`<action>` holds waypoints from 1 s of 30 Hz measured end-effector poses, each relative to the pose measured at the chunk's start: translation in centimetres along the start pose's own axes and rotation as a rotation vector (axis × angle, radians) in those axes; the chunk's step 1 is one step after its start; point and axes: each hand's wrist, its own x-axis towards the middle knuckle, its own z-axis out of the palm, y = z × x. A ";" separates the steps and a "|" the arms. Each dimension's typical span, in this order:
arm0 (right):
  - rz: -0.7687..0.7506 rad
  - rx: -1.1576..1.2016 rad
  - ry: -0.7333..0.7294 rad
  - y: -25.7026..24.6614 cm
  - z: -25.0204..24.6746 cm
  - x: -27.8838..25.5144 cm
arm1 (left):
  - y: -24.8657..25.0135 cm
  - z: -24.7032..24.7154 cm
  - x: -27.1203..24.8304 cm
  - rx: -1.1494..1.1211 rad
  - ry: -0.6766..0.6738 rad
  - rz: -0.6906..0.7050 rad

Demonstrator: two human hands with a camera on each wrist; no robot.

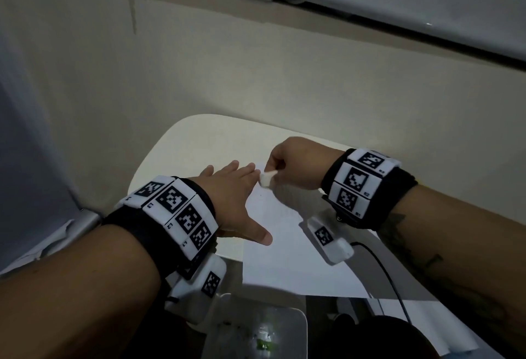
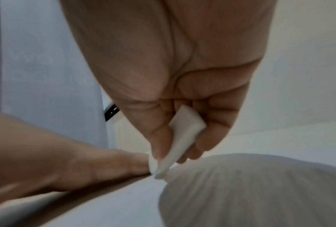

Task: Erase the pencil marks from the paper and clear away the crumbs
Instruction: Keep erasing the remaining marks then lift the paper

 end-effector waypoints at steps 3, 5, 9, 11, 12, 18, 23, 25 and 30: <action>0.008 -0.011 0.071 0.0 -0.1 0.7 | 0.1 0.0 -0.1 0.016 -0.001 -0.008; -0.016 -0.025 0.033 0.0 -0.1 0.3 | 0.1 -0.1 0.0 0.017 0.000 -0.011; -0.044 -0.053 -0.112 -0.3 0.2 -1.3 | 0.1 -0.1 0.0 0.009 -0.002 -0.006; -0.041 -0.049 -0.094 -0.5 0.2 -1.1 | 0.1 -0.1 -0.1 0.012 -0.005 -0.007; -0.044 -0.054 -0.048 -0.5 0.1 -0.7 | 0.2 -0.2 -0.1 0.016 -0.008 -0.008; -0.063 -0.066 0.012 -0.1 -0.1 0.0 | 0.2 -0.3 -0.2 0.029 -0.020 -0.017; -0.089 -0.087 -0.123 -0.3 0.2 -1.3 | 0.1 -0.1 0.0 0.019 -0.012 -0.010; -0.082 -0.100 -0.051 -0.4 0.0 -0.6 | 0.1 -0.1 -0.1 0.023 -0.016 -0.012; -0.075 -0.080 0.010 -0.3 0.0 0.0 | 0.2 -0.2 -0.2 0.031 -0.020 -0.014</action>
